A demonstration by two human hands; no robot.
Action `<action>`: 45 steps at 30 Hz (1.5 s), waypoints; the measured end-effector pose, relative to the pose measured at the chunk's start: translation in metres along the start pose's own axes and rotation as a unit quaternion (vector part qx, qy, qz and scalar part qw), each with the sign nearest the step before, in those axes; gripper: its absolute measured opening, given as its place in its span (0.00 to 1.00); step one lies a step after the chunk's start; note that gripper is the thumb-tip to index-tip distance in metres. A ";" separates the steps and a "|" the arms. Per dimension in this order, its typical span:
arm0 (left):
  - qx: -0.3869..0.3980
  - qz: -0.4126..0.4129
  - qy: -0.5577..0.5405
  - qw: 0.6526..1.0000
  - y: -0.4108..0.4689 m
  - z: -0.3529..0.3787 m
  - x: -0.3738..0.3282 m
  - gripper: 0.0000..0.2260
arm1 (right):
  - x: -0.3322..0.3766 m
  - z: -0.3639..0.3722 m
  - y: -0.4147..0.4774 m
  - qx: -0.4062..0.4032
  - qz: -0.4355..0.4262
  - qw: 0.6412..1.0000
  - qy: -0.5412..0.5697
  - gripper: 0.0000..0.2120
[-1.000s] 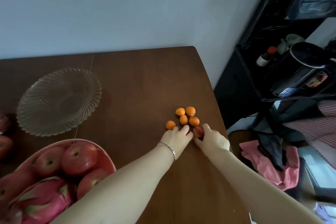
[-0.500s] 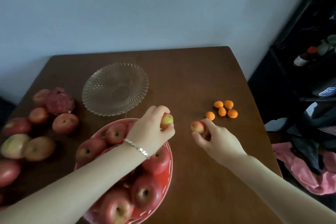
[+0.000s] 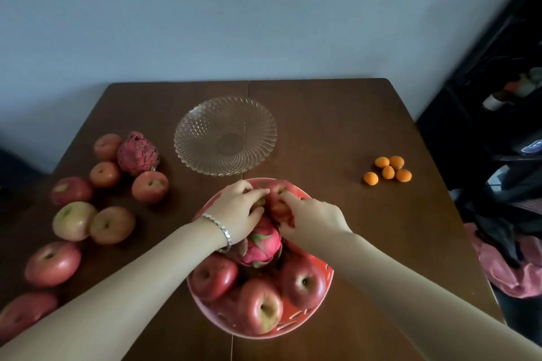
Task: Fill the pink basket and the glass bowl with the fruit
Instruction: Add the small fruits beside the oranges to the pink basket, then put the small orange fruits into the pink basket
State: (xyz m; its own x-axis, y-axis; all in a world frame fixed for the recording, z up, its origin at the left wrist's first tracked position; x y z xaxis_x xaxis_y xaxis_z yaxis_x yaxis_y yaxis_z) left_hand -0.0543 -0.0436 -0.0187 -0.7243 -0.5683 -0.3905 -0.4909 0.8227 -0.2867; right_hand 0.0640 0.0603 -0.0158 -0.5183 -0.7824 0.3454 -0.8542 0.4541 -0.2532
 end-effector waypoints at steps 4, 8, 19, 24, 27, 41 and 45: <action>-0.018 0.019 0.020 0.999 -0.006 0.002 -0.010 0.22 | 0.005 -0.001 -0.002 0.017 -0.013 1.000 -0.015 0.22; -0.057 0.085 0.006 0.995 -0.013 0.008 -0.018 0.25 | -0.007 -0.018 -0.023 -0.009 0.062 0.963 0.264 0.17; -0.073 0.094 -0.024 0.993 -0.018 0.016 -0.016 0.14 | -0.004 0.041 -0.058 -0.126 -0.031 0.975 0.181 0.18; -0.090 0.073 -0.012 0.993 -0.016 0.020 -0.025 0.14 | -0.015 0.028 -0.059 -0.130 -0.053 0.970 0.197 0.20; -0.122 0.088 -0.021 0.988 -0.006 0.013 -0.050 0.15 | -0.047 -0.006 -0.056 -0.142 -0.038 0.959 0.244 0.19; 0.077 0.046 0.073 0.993 0.142 0.056 -0.175 0.19 | -0.277 -0.027 0.070 -0.035 0.203 0.976 0.075 0.34; 0.118 0.049 0.132 0.983 0.179 0.088 -0.184 0.26 | -0.293 -0.009 0.091 -0.036 0.124 0.992 0.004 0.32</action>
State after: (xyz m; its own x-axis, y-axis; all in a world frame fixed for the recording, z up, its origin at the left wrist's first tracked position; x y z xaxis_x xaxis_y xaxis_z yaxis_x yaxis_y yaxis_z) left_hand 0.0332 0.2069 -0.0750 -0.8781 -0.4374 -0.1937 -0.3100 0.8286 -0.4661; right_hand 0.1374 0.3346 -0.1320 -0.7126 -0.6401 0.2872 -0.7013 0.6616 -0.2654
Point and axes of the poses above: each hand's wrist, its own y-axis towards the middle knuckle, its own z-axis out of the palm, x = y × z, the point moved 1 cm from there along y, towards the middle knuckle, and after that the axes turned 4 degrees about y, right-handed, at the moved point
